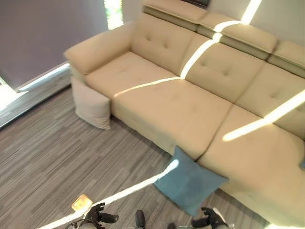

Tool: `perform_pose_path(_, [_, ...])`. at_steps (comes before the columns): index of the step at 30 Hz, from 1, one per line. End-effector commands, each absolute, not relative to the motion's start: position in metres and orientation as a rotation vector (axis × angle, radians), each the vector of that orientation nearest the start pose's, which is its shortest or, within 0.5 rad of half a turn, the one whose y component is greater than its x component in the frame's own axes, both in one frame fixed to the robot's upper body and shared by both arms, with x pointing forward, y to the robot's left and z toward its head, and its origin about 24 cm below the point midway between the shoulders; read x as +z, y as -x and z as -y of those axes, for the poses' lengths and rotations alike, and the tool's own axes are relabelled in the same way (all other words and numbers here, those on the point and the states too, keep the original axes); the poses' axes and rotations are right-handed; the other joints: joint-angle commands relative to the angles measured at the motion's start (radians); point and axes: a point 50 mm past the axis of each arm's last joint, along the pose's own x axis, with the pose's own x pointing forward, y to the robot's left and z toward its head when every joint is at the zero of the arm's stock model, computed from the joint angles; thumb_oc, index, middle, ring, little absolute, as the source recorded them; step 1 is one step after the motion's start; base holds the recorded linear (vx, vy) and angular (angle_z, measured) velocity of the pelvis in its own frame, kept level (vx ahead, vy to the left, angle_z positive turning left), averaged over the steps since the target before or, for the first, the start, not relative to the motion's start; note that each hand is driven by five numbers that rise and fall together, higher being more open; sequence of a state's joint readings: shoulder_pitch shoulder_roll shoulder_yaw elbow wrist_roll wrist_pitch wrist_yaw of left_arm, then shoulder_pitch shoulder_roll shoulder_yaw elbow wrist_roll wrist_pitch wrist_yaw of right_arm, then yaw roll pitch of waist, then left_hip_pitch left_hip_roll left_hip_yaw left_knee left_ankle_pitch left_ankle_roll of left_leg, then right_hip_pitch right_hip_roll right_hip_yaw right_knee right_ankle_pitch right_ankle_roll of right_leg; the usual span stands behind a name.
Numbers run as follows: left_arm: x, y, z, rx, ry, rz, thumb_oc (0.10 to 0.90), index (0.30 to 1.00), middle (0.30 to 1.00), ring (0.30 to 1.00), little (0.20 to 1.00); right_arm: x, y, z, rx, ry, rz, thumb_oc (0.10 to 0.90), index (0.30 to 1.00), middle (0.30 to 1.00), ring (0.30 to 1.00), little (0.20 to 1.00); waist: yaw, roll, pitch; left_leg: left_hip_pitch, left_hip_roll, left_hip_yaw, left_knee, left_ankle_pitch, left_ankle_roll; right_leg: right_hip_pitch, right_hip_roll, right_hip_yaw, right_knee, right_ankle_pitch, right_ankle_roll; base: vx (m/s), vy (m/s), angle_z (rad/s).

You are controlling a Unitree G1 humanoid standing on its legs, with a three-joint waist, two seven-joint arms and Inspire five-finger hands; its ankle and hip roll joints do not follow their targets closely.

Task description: Pick up all the scattered cushions and arrange them neatly on the sofa.

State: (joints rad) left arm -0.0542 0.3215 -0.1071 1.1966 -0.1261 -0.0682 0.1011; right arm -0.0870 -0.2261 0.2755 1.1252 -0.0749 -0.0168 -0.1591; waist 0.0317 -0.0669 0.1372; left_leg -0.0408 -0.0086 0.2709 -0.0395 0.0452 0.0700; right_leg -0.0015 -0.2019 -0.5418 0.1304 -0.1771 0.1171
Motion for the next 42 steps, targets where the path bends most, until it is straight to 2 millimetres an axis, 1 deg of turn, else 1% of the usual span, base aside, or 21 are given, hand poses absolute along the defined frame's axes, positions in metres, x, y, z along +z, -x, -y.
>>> perform_pose_path(1, [-0.147,-0.106,-0.261,0.202,-0.324,-1.088,0.800,0.900,0.900,0.900,0.900,-0.139,-0.147,0.240,-0.034,0.585,-0.990,0.800,0.900,0.900,0.900,0.900,0.000,-0.021,-0.033,0.054,0.033,-0.047,0.070,-0.133,-0.075,0.011,0.095,0.258,-0.091,0.114,-0.013,0.08,-0.206,-0.05])
perform_pose_path(3, [-0.148,-0.110,-0.256,0.181,-0.327,-1.082,0.800,0.900,0.900,0.900,0.900,-0.140,-0.144,0.241,-0.050,0.573,-0.996,0.800,0.900,0.900,0.900,0.900,-0.017,-0.020,-0.034,0.063,0.036,-0.049,0.073,-0.134,-0.080,0.026,0.112,0.284,-0.116,0.115,-0.018,0.03,-0.193,0.56])
perform_pose_path(4, [-0.148,-0.114,-0.251,0.161,-0.323,-1.071,0.800,0.900,0.900,0.900,0.900,-0.141,-0.141,0.242,-0.061,0.562,-1.006,0.800,0.900,0.900,0.900,0.900,-0.036,-0.021,-0.033,0.064,0.043,-0.054,0.087,-0.134,-0.088,0.031,0.132,0.327,-0.140,0.119,-0.025,-0.02,-0.256,0.41])
perform_pose_path(6, [-0.150,-0.115,-0.243,0.112,-0.339,-1.081,0.800,0.900,0.900,0.900,0.900,-0.143,-0.132,0.247,-0.080,0.558,-1.039,0.800,0.900,0.900,0.900,0.900,-0.059,-0.027,-0.023,0.042,0.066,-0.051,0.181,-0.151,-0.099,0.045,0.149,0.354,-0.157,0.121,-0.046,-0.03,-0.240,-0.15])
perform_pose_path(7, [-0.151,-0.117,-0.238,0.101,-0.329,-1.076,0.800,0.900,0.900,0.900,0.900,-0.144,-0.129,0.249,-0.086,0.555,-1.048,0.800,0.900,0.900,0.900,0.900,-0.053,-0.029,-0.005,0.016,0.063,-0.097,0.247,-0.137,-0.104,0.052,0.159,0.379,-0.162,0.121,-0.057,-0.03,-0.127,-0.39])
perform_pose_path(8, [-0.151,-0.118,-0.235,0.093,-0.323,-1.073,0.800,0.900,0.900,0.900,0.900,-0.144,-0.129,0.250,-0.092,0.554,-1.050,0.800,0.900,0.900,0.900,0.900,-0.043,-0.030,0.000,-0.008,0.036,-0.153,0.262,-0.137,-0.102,0.051,0.164,0.396,-0.165,0.122,-0.059,-0.03,-0.066,-0.30])
perform_pose_path(9, [-0.151,-0.118,-0.235,0.093,-0.323,-1.073,0.800,0.900,0.900,0.900,0.900,-0.144,-0.129,0.250,-0.092,0.554,-1.050,0.800,0.900,0.900,0.900,0.900,-0.043,-0.030,-0.001,-0.009,0.036,-0.153,0.262,-0.137,-0.102,0.050,0.164,0.395,-0.165,0.122,-0.059,0.02,-0.036,-0.68])
perform_pose_path(10, [-0.153,-0.117,-0.231,0.089,-0.310,-1.079,0.800,0.900,0.900,0.900,0.900,-0.144,-0.126,0.253,-0.103,0.558,-1.058,0.800,0.900,0.900,0.900,0.900,-0.034,-0.034,0.001,-0.044,0.000,-0.228,0.227,-0.143,-0.103,0.058,0.167,0.423,-0.172,0.118,-0.054,0.07,0.006,-0.70])
perform_pose_path(14, [-0.152,-0.119,-0.231,0.078,-0.331,-1.080,0.800,0.900,0.900,0.900,0.900,-0.144,-0.122,0.257,-0.118,0.566,-1.070,0.800,0.900,0.900,0.900,0.900,-0.031,-0.029,0.006,-0.090,0.009,-0.241,0.184,-0.098,-0.106,0.064,0.172,0.439,-0.159,0.106,-0.052,0.07,0.040,-0.28])
perform_pose_path(15, [-0.153,-0.119,-0.230,0.082,-0.317,-1.078,0.800,0.900,0.900,0.900,0.900,-0.145,-0.120,0.257,-0.124,0.554,-1.078,0.800,0.900,0.900,0.900,0.900,-0.029,-0.024,0.005,-0.085,0.008,-0.272,0.169,-0.087,-0.109,0.063,0.178,0.456,-0.149,0.097,-0.055,0.08,0.079,-0.14])
perform_pose_path(20, [-0.154,-0.115,-0.231,0.078,-0.323,-1.094,0.800,0.900,0.900,0.900,0.900,-0.149,-0.110,0.254,-0.110,0.550,-1.111,0.800,0.900,0.900,0.900,0.900,-0.036,-0.015,-0.016,-0.017,0.003,-0.262,0.102,-0.091,-0.093,0.075,0.170,0.467,-0.137,0.090,-0.046,0.12,0.134,-0.27])
perform_pose_path(27, [-0.153,-0.109,-0.241,0.107,-0.339,-1.110,0.800,0.900,0.900,0.900,0.900,-0.149,-0.115,0.247,-0.081,0.552,-1.095,0.800,0.900,0.900,0.900,0.900,-0.015,-0.021,-0.019,0.008,-0.012,-0.221,0.105,-0.124,-0.058,0.050,0.138,0.491,-0.070,0.086,-0.012,0.05,0.136,-0.23])
perform_pose_path(30, [-0.152,-0.108,-0.249,0.138,-0.347,-1.117,0.800,0.900,0.900,0.900,0.900,-0.148,-0.121,0.243,-0.069,0.552,-1.077,0.800,0.900,0.900,0.900,0.900,-0.011,-0.017,-0.002,0.022,-0.011,-0.216,0.091,-0.125,-0.037,-0.020,0.128,0.489,0.058,0.107,0.015,0.00,0.120,-0.27])
perform_pose_path(31, [-0.152,-0.108,-0.249,0.138,-0.347,-1.117,0.800,0.900,0.900,0.900,0.900,-0.148,-0.121,0.243,-0.069,0.552,-1.077,0.800,0.900,0.900,0.900,0.900,-0.010,-0.017,-0.003,0.021,-0.011,-0.215,0.091,-0.124,-0.037,-0.022,0.128,0.490,0.061,0.106,0.015,-0.04,0.109,-0.22])
perform_pose_path(32, [-0.150,-0.108,-0.254,0.155,-0.355,-1.118,0.800,0.900,0.900,0.900,0.900,-0.146,-0.131,0.238,-0.053,0.559,-1.043,0.800,0.900,0.900,0.900,0.900,-0.004,-0.008,0.015,0.036,-0.004,-0.202,0.074,-0.124,-0.031,-0.084,0.115,0.436,0.137,0.118,0.030,-0.02,0.066,-0.19])
perform_pose_path(33, [-0.150,-0.108,-0.254,0.155,-0.355,-1.118,0.800,0.900,0.900,0.900,0.900,-0.146,-0.131,0.238,-0.053,0.559,-1.043,0.800,0.900,0.900,0.900,0.900,-0.004,-0.008,0.015,0.036,-0.004,-0.202,0.073,-0.123,-0.031,-0.085,0.115,0.436,0.138,0.118,0.030,0.00,0.083,-0.28])
perform_pose_path(35, [-0.150,-0.106,-0.255,0.153,-0.360,-1.123,0.800,0.900,0.900,0.900,0.900,-0.145,-0.134,0.238,-0.052,0.563,-1.030,0.800,0.900,0.900,0.900,0.900,-0.003,-0.008,0.016,0.050,-0.007,-0.197,0.065,-0.126,-0.030,-0.092,0.116,0.407,0.123,0.119,0.023,0.06,0.024,-0.43])
perform_pose_path(37, [-0.151,-0.104,-0.255,0.149,-0.361,-1.126,0.800,0.900,0.900,0.900,0.900,-0.144,-0.134,0.240,-0.054,0.569,-1.019,0.800,0.900,0.900,0.900,0.900,-0.007,-0.012,0.009,0.084,-0.027,-0.195,0.044,-0.135,-0.028,-0.100,0.143,0.358,0.036,0.133,-0.002,0.12,0.011,-0.18])
perform_pose_path(39, [-0.151,-0.106,-0.254,0.144,-0.357,-1.119,0.800,0.900,0.900,0.900,0.900,-0.142,-0.136,0.242,-0.058,0.574,-1.011,0.800,0.900,0.900,0.900,0.900,-0.010,-0.010,0.013,0.094,-0.033,-0.198,0.041,-0.138,-0.029,-0.117,0.140,0.319,-0.006,0.151,-0.002,0.09,-0.040,-0.03])
perform_pose_path(41, [-0.152,-0.103,-0.251,0.127,-0.367,-1.126,0.800,0.900,0.900,0.900,0.900,-0.142,-0.133,0.244,-0.064,0.577,-1.014,0.800,0.900,0.900,0.900,0.900,-0.028,-0.011,0.008,0.104,-0.043,-0.211,0.041,-0.144,-0.033,-0.102,0.165,0.368,-0.053,0.161,-0.015,0.13,-0.083,0.11])
perform_pose_path(42, [-0.153,-0.103,-0.251,0.125,-0.364,-1.128,0.800,0.900,0.900,0.900,0.900,-0.142,-0.132,0.246,-0.072,0.579,-1.015,0.800,0.900,0.900,0.900,0.900,-0.021,-0.012,0.003,0.109,-0.043,-0.202,0.042,-0.151,-0.037,-0.086,0.159,0.352,-0.080,0.173,-0.012,0.11,-0.073,0.23])
